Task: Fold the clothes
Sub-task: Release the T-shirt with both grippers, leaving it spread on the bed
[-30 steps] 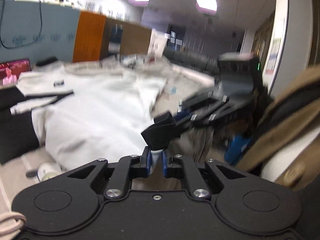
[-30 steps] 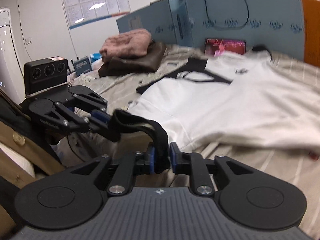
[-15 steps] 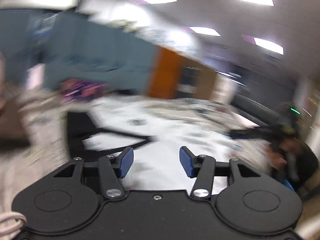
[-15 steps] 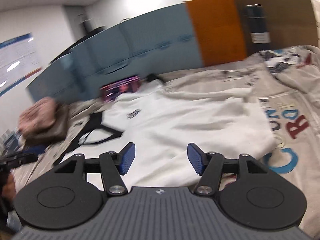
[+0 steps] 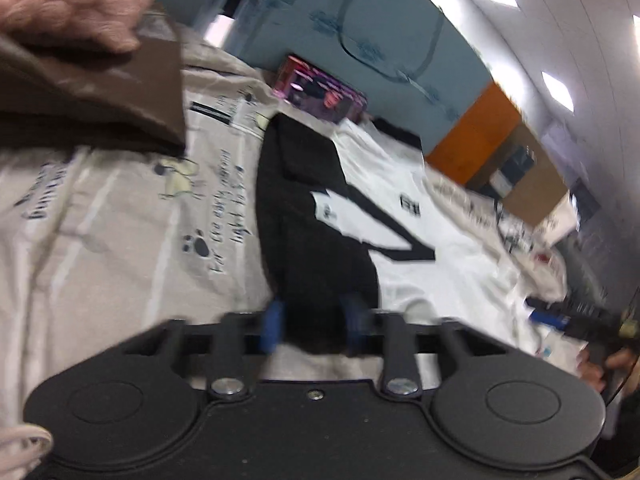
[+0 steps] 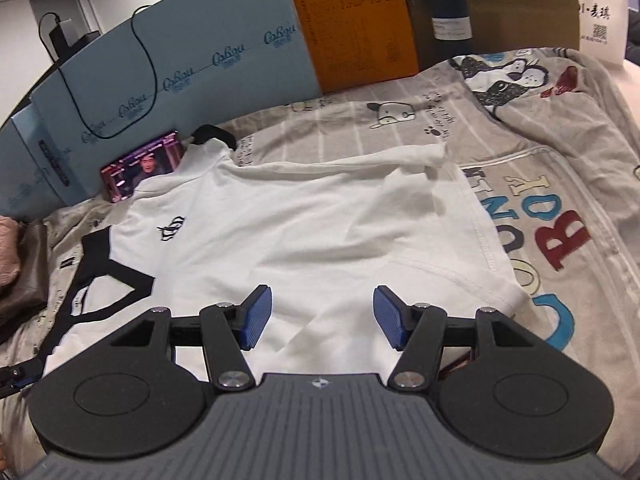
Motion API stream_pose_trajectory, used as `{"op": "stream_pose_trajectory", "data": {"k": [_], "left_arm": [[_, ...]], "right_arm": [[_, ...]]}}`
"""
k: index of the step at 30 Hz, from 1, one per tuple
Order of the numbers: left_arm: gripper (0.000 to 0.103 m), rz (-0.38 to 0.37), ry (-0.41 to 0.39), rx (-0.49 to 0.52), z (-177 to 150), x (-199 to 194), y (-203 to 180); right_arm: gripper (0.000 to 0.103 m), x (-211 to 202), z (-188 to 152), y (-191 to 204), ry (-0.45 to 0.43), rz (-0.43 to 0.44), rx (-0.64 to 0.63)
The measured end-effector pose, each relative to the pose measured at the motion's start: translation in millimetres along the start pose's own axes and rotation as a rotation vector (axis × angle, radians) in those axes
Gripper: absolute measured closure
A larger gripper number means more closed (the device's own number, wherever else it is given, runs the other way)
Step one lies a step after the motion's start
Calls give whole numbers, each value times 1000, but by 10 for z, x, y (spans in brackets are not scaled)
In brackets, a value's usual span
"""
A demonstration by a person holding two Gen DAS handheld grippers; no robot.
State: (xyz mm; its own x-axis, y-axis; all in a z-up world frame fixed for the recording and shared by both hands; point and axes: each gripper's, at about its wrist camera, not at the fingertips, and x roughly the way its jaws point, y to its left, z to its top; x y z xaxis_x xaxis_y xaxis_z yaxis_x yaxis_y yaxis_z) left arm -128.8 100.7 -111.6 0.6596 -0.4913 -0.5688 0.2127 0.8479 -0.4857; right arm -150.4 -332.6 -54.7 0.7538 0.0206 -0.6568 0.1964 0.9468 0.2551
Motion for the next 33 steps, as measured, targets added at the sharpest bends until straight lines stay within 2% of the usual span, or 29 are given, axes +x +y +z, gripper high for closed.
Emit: {"op": "stream_pose_trajectory", "data": {"k": [2, 6, 9, 11, 15, 19, 21, 23, 24, 25, 27, 29, 33], "left_arm": [[88, 48, -29, 100, -45, -10, -134], [88, 135, -106, 178, 12, -136, -115], [88, 163, -52, 249, -22, -32, -69], [83, 192, -72, 338, -61, -29, -145], [69, 177, -144, 294, 73, -178, -106], [57, 105, -230, 314, 143, -247, -209], [56, 14, -225, 314, 121, -199, -283], [54, -89, -180, 332, 70, -112, -388], [53, -138, -157, 341, 45, -68, -440], [52, -164, -133, 354, 24, -10, -500], [52, -208, -89, 382, -18, 98, -608], [52, -249, -51, 406, -45, 185, -683], [52, -249, 36, 469, -142, 370, -808]], "right_arm": [[49, 3, -15, 6, -1, -22, 10], [49, -10, -53, 9, -2, -37, 22], [49, 9, -75, -7, 7, -44, 31], [49, 19, -87, -12, 4, -59, 40], [49, 31, -92, -29, 4, -76, 61], [52, 123, -75, 53, 22, -129, 51], [56, 183, -109, 84, 35, -158, 42], [62, 195, -159, 134, 16, -186, 16], [70, 191, -182, 152, 5, -196, 3], [80, 187, -204, 170, -5, -206, -10], [92, 151, -242, 159, -24, -203, -5], [96, 30, -300, 151, -79, -199, 6], [96, -387, -502, 170, -217, -257, 12]]}}
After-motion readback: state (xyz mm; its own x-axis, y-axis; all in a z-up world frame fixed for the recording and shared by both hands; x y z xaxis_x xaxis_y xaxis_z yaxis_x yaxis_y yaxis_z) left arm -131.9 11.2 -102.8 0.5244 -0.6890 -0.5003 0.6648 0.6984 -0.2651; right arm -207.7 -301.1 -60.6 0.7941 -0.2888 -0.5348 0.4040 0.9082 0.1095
